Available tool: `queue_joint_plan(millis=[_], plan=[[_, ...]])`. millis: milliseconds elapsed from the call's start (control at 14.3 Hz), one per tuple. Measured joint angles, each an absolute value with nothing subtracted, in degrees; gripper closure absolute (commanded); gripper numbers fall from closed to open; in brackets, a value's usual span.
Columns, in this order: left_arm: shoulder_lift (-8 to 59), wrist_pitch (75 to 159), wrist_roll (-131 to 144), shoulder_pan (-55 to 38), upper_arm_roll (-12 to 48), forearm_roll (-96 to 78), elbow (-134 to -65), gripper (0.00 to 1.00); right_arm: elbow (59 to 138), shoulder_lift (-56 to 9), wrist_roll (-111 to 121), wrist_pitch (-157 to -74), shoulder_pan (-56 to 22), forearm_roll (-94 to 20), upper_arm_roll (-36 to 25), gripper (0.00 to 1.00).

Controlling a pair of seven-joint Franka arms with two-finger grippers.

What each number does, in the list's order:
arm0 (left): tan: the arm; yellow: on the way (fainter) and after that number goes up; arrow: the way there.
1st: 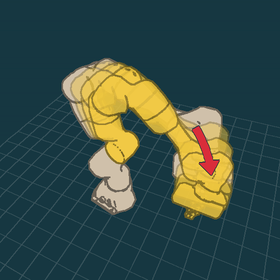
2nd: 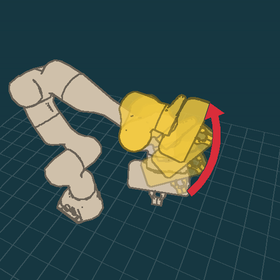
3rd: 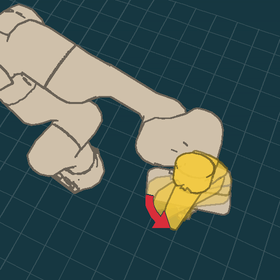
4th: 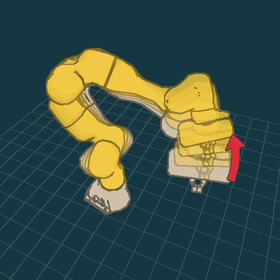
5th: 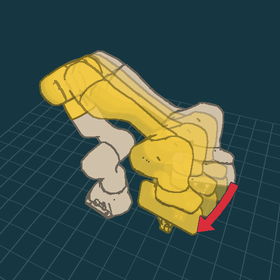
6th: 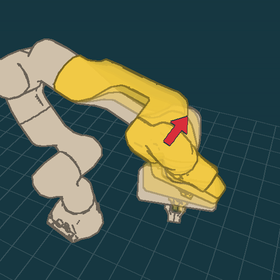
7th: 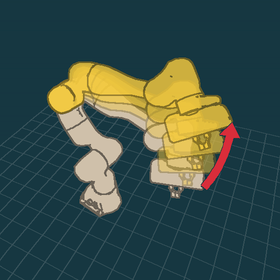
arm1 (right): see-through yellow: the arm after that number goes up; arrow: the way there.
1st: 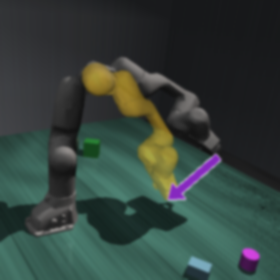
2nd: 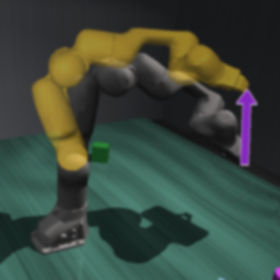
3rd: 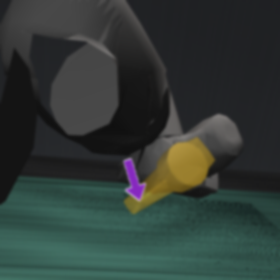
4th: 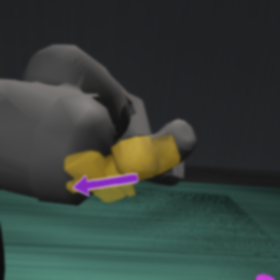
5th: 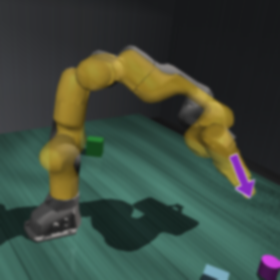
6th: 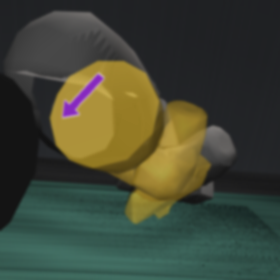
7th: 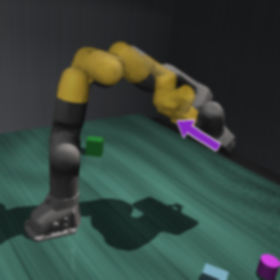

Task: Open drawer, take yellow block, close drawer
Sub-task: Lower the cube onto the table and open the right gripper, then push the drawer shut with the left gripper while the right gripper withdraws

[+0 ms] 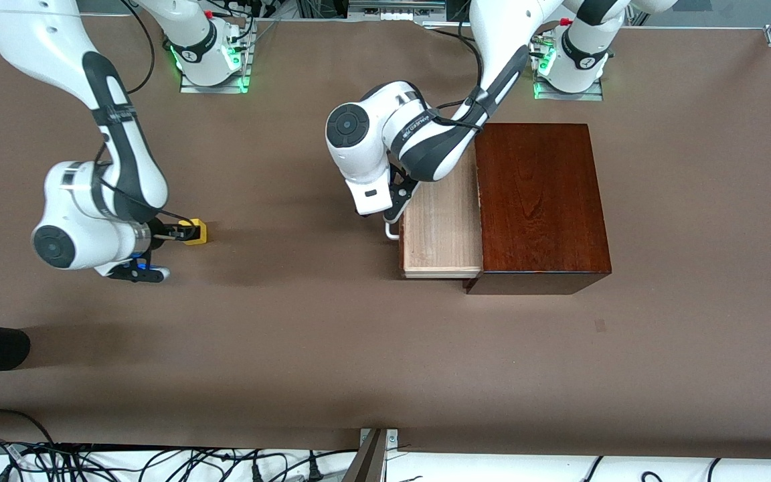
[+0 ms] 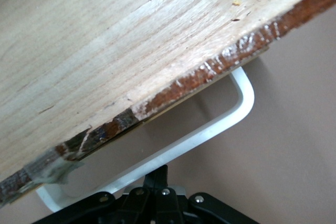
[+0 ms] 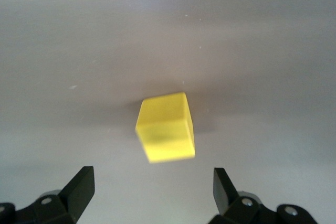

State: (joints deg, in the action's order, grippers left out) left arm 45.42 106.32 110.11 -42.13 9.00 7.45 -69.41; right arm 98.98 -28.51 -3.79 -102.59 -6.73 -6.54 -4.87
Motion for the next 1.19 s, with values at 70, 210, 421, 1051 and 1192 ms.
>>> queue_joint_plan(millis=[70, 210, 421, 1051, 1192], plan=[[45.41, 105.66, 109.99, -42.14, 9.02, 8.36, -69.32, 1.00, 96.57, -27.76, -3.79, -99.05, -6.69, -6.54, -5.03, 0.00], [45.41, 104.63, 109.35, -42.14, 9.14, 9.45, -69.15, 1.00, 91.95, -25.80, -3.75, -92.92, -6.64, -6.52, -5.59, 0.00], [45.28, 102.92, 107.07, -41.97, 9.15, 10.78, -69.09, 1.00, 87.20, -20.99, -2.36, -87.40, -6.49, -6.41, -6.06, 0.00], [41.04, 101.91, 96.17, -37.34, 10.48, 10.49, -75.55, 1.00, 90.52, -1.34, -1.48, -86.11, -6.79, -3.32, -5.54, 0.00], [39.50, 101.46, 93.84, -35.50, 10.19, 10.94, -78.13, 1.00, 95.26, 1.87, -1.42, -89.42, -6.78, -2.77, -5.54, 0.00]])
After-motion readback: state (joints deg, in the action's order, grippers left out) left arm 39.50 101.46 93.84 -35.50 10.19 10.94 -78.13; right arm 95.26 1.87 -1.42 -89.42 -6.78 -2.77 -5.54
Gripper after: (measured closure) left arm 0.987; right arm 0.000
